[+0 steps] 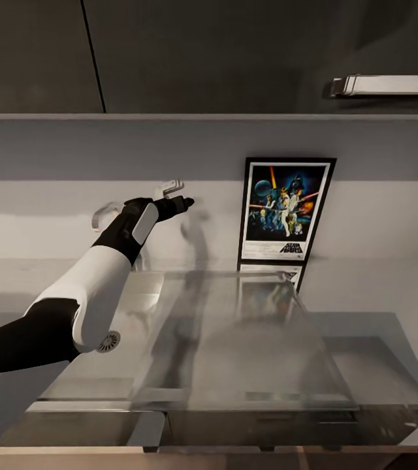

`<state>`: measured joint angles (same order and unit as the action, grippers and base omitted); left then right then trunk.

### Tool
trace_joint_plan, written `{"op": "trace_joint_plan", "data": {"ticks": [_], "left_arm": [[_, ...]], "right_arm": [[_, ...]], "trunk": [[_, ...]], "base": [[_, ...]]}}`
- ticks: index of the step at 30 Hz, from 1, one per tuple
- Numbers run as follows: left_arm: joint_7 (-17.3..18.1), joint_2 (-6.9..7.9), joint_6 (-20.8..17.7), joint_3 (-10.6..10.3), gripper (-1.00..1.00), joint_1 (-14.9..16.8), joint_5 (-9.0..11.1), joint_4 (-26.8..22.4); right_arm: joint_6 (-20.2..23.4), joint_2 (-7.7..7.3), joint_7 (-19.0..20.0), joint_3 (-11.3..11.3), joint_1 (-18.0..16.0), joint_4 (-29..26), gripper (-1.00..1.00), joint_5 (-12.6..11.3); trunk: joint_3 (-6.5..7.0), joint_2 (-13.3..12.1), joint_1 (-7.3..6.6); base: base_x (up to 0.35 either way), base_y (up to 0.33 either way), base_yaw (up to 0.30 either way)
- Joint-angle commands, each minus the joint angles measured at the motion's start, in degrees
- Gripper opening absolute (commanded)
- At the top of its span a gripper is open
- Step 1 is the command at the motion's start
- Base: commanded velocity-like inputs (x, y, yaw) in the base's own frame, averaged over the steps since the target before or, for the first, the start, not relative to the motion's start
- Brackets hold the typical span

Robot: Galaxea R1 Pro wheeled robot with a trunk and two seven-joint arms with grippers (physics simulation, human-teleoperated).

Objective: Pick up the poster from the kitchen countertop and hang it on one of the wall nails in the kitchen.

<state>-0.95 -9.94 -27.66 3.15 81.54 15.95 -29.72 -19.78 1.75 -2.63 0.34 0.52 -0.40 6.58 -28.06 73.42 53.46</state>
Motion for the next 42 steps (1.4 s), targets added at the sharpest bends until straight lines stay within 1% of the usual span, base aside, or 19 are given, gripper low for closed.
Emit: {"op": "trace_joint_plan", "data": {"ticks": [1, 37, 39, 42], "left_arm": [[-0.1, -0.06, -0.36, 0.33, 1.0, 0.03, 0.39, -0.08], [-0.1, -0.06, -0.29, 0.44, 1.0, 0.03, 0.39, -0.01], [-0.1, -0.06, -0.29, 0.45, 1.0, 0.03, 0.39, 0.0], [-0.1, -0.06, -0.29, 0.45, 1.0, 0.03, 0.39, 0.01]], "right_arm": [[-0.08, 0.0, -0.27, -0.01, 0.01, -0.04, 1.0, 0.53], [-0.14, -0.03, -0.27, -0.21, 0.01, -0.04, 1.0, 0.38], [-0.16, -0.36, -0.27, -0.31, 0.01, -0.06, 1.0, 0.26], [-0.17, -1.63, -0.27, -0.43, 0.01, -0.1, 1.0, 0.09]], "trunk": [[-0.13, 0.03, 0.0], [-3.39, 0.03, 0.0], [-3.57, 0.03, 0.0], [-3.85, 0.03, 0.0]], "base": [[0.0, 0.0, 0.0], [0.0, 0.0, 0.0], [0.0, 0.0, 0.0], [0.0, 0.0, 0.0]]}}
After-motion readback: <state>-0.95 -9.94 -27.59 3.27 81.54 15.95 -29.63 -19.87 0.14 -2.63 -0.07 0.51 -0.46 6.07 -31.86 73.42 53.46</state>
